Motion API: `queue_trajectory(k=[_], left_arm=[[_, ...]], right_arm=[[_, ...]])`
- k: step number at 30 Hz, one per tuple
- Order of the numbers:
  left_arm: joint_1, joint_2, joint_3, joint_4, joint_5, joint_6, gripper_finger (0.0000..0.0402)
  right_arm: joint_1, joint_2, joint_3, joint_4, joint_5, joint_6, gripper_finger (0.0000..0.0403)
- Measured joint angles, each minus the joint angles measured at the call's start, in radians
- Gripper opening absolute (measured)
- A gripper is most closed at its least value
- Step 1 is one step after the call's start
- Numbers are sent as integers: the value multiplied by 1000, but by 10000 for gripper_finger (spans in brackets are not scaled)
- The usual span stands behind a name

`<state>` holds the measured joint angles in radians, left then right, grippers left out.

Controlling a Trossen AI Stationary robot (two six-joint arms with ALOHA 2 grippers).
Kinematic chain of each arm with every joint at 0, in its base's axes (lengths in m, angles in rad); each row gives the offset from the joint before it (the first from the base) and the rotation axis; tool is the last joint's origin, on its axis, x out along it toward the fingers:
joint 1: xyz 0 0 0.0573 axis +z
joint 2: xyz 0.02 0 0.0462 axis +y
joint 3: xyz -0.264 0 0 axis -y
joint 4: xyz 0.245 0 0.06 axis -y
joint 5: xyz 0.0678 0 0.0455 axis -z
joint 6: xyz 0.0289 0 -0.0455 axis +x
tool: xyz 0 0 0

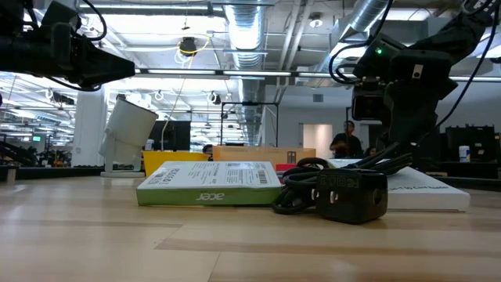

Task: Pick and place items into bin
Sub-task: Put the right white card reader box into the black bin

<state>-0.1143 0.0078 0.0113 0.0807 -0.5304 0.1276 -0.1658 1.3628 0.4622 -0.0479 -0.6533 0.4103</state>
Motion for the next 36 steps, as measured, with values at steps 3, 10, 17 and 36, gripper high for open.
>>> queue_trajectory(k=[3,10,17,36], left_arm=[[0,0,0,0,0,0,214],[0,0,0,0,0,0,214],[0,0,0,0,0,0,214],[0,0,0,0,0,0,214]], right_arm=[[0,0,0,0,0,0,233],[0,0,0,0,1,-2,233],[1,0,0,0,5,-2,233],[23,0,0,4,24,-1,233]])
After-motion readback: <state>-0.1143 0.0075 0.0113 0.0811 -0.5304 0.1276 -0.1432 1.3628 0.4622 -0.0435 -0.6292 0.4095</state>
